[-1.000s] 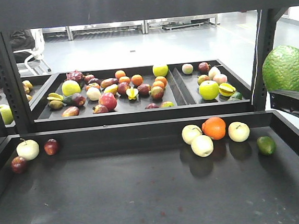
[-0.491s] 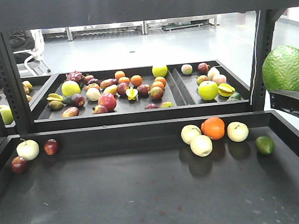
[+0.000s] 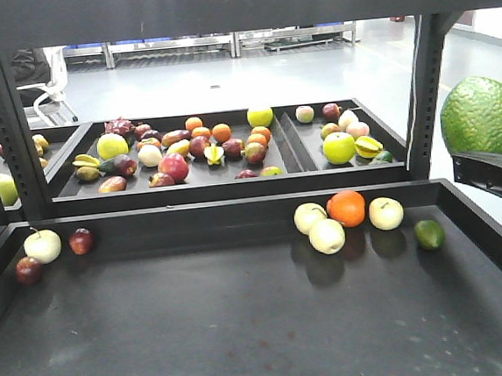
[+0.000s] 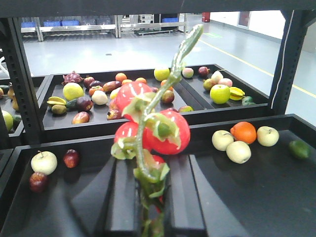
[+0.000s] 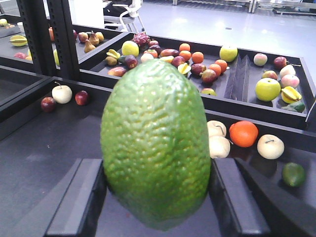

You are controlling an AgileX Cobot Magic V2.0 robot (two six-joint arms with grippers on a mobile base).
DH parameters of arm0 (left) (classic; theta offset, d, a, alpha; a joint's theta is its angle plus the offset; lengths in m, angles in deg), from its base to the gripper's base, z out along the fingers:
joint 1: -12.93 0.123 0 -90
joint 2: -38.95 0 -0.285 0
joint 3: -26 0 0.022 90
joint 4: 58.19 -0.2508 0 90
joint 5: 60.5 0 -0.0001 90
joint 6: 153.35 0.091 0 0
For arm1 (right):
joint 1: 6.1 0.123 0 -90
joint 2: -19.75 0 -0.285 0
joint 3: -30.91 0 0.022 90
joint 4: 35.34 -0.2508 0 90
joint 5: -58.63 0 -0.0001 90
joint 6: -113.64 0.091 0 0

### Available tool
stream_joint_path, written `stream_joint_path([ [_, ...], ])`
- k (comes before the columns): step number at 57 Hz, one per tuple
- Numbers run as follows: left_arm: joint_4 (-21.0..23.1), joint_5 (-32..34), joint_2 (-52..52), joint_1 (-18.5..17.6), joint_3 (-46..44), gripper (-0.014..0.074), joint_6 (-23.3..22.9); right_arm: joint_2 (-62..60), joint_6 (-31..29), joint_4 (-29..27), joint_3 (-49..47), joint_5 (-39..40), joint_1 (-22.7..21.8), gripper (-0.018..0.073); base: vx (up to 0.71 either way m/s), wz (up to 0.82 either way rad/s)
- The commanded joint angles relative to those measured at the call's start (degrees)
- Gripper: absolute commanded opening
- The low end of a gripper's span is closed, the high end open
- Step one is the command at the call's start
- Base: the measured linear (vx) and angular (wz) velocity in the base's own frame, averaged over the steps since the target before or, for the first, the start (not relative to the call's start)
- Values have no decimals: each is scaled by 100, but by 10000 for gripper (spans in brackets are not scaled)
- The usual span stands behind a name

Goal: Pick snacks and fruit into basket
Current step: 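Drive away from the fruit stand holding the tomatoes and lime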

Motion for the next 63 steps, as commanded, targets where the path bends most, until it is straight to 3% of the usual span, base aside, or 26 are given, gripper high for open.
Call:
stream_joint_path([
  [1,41,497,-42,-31,-147,-6,-46,-59,-32,-62,-170,536,-7,-6,-11,-3],
  [63,41,496,123,-31,-147,-6,-46,-124,-32,-59,-170,431,-7,-6,-19,-5],
])
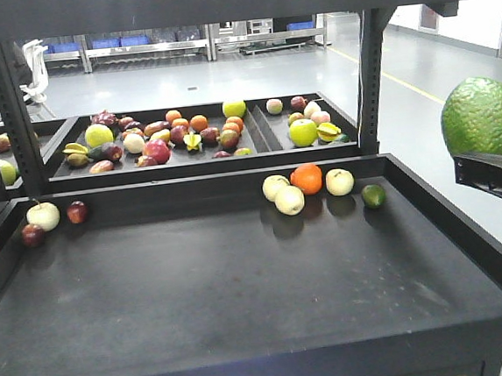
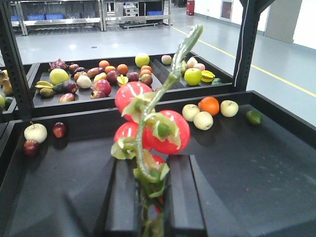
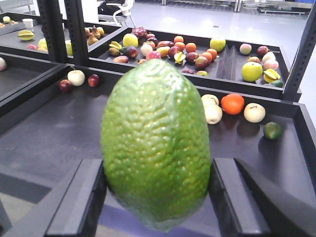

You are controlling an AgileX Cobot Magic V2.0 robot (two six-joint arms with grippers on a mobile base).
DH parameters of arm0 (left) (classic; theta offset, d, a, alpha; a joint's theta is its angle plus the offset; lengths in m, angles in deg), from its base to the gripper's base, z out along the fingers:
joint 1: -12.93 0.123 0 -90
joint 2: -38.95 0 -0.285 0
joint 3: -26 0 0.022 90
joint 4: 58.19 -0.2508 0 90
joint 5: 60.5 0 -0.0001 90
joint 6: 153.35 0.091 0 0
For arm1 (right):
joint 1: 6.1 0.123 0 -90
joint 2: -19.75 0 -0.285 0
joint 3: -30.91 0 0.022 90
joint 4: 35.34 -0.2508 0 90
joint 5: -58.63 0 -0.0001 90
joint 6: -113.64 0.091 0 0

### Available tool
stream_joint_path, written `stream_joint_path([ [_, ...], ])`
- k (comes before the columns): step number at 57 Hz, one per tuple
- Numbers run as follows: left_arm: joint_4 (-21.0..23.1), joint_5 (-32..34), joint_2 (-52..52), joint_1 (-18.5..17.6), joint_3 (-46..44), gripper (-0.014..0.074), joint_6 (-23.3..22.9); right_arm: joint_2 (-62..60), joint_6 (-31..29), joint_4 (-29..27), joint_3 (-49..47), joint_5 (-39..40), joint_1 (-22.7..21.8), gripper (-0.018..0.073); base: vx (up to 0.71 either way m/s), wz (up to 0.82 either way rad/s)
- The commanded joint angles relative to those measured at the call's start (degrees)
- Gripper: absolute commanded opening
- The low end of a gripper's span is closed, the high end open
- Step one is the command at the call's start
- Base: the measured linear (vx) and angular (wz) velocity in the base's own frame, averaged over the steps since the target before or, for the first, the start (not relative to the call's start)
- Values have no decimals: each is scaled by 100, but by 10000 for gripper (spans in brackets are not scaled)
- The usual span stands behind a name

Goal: Pick snacks and fruit into basket
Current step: 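Drive away from the fruit stand holding the tomatoes and lime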

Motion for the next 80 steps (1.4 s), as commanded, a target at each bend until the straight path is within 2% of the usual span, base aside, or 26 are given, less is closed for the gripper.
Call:
stream_joint_path([
  [1,41,496,-47,-31,-149,-6,-46,-88,-32,-43,-170,483,-7,-6,-23,0],
  [80,41,496,-47,-31,-149,-6,-46,-88,-32,-43,-170,478,-7,-6,-29,-3],
])
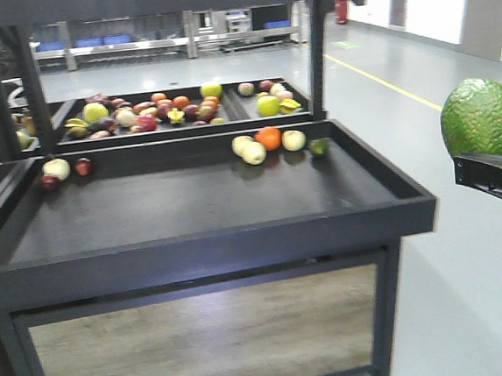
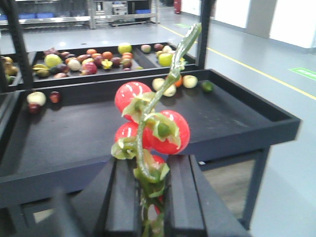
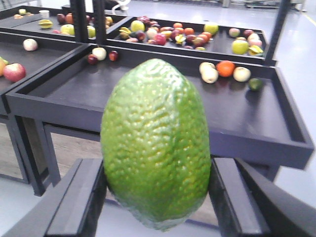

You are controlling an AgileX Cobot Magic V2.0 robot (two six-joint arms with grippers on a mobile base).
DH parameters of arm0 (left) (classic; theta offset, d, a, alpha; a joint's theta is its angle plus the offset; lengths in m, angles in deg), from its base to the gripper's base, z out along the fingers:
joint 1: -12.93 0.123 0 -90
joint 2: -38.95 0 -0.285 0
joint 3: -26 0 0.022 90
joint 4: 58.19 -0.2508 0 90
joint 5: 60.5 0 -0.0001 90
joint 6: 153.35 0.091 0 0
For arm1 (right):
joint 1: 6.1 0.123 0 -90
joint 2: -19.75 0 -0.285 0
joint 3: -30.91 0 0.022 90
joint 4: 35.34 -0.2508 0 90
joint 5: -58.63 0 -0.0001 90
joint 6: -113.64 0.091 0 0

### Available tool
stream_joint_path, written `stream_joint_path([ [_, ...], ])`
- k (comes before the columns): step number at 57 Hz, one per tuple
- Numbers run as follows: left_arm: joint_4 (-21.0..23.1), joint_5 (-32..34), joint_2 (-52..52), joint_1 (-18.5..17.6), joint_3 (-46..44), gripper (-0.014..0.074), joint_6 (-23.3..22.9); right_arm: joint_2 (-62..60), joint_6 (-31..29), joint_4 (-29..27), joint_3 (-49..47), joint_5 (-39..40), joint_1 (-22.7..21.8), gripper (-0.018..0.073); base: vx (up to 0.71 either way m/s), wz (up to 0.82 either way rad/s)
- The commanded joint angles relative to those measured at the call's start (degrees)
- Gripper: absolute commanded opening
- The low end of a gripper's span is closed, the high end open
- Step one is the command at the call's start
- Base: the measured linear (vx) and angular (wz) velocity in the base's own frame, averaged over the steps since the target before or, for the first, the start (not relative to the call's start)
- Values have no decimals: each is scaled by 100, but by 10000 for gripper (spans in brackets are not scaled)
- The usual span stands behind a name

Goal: Pick snacks and fruit into basket
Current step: 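Drive away from the fruit stand holding the tomatoes and lime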

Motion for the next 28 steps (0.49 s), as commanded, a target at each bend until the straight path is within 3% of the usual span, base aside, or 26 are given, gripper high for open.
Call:
stream_joint_path([
  [1,41,496,-47,-31,-149,-6,-46,-88,-32,-43,-170,482,-7,-6,-28,-29],
  [28,36,485,-173,-31,-149,-6,-46,-202,-32,-43,-170,484,-7,-6,-21,-48],
])
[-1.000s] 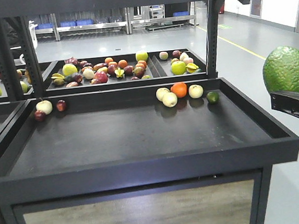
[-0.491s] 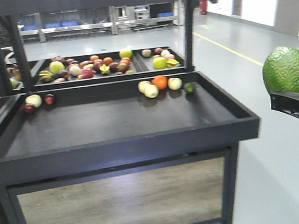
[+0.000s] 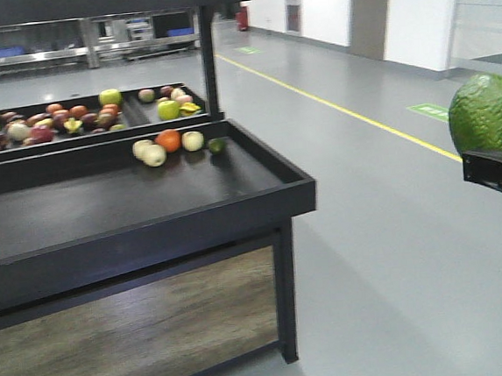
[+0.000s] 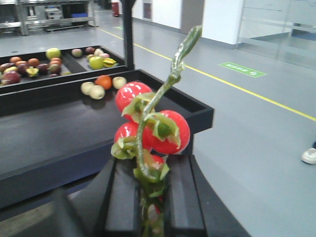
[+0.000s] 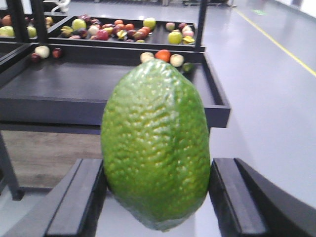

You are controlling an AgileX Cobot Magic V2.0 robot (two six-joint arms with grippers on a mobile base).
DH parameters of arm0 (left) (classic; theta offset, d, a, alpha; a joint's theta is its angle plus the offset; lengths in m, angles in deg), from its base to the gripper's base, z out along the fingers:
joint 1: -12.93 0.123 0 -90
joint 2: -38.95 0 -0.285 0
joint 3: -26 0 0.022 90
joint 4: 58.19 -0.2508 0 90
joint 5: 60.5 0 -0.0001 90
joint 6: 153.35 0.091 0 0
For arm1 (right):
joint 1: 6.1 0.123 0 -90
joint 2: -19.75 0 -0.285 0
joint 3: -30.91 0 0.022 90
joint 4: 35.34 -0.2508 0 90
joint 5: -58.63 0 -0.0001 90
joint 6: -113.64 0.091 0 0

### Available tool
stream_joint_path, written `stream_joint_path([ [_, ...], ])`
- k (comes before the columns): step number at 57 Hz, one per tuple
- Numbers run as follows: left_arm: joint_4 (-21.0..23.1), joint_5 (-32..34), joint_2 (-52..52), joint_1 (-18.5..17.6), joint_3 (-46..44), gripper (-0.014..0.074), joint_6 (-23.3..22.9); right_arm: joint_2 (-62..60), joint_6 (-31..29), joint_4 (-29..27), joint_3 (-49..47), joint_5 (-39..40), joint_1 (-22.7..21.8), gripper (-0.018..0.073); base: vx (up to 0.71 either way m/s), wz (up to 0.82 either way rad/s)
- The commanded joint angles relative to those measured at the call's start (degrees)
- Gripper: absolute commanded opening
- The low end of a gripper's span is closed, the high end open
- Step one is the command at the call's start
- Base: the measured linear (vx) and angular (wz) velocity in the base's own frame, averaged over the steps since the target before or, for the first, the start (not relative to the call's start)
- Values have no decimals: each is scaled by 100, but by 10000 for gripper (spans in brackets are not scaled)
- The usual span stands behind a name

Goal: Pick snacks and fruit into basket
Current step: 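Drive away from the fruit stand holding the tomatoes and lime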

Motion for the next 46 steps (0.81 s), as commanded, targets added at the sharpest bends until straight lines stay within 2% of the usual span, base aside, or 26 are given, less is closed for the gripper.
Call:
stream_joint_path([
  [1,29,483,-104,-31,-149,-6,-46,-97,-32,-53,-170,498,-7,-6,-12,-48],
  [14,35,498,-122,-138,-149,-6,-46,-99,-32,73,-170,504,-7,-6,-8,-29],
  [46,35,486,-135,-144,-149,-6,-46,-42,-32,-49,-170,504,-7,-6,-9,-36],
])
